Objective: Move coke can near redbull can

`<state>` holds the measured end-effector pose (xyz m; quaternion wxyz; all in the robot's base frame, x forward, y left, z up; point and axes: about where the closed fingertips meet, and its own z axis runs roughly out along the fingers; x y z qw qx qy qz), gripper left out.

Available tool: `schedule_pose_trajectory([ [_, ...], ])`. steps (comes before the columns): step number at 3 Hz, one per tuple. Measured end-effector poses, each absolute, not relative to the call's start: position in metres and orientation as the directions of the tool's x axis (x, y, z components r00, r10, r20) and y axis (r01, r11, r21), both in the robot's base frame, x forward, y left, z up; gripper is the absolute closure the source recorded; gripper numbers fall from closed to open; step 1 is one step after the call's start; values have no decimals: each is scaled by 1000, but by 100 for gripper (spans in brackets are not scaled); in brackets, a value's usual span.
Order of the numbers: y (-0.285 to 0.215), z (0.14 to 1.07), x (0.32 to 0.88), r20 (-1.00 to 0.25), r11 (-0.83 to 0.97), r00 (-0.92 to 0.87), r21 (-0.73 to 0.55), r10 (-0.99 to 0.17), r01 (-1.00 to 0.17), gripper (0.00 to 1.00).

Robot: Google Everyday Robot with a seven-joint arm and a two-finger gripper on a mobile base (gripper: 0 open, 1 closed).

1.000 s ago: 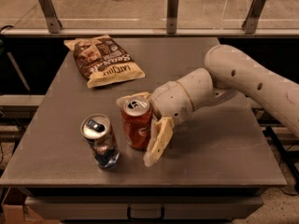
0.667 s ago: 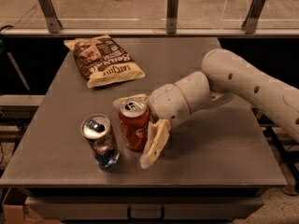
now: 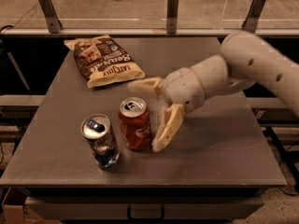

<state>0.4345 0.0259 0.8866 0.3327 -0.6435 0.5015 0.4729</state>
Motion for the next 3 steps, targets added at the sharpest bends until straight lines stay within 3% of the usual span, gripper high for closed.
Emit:
schedule_pose_trajectory([
  [2, -96, 1004, 501, -800, -14, 221, -257, -558, -966, 0],
  [3, -118, 1041, 513, -780, 41, 258, -341, -570, -939, 0],
])
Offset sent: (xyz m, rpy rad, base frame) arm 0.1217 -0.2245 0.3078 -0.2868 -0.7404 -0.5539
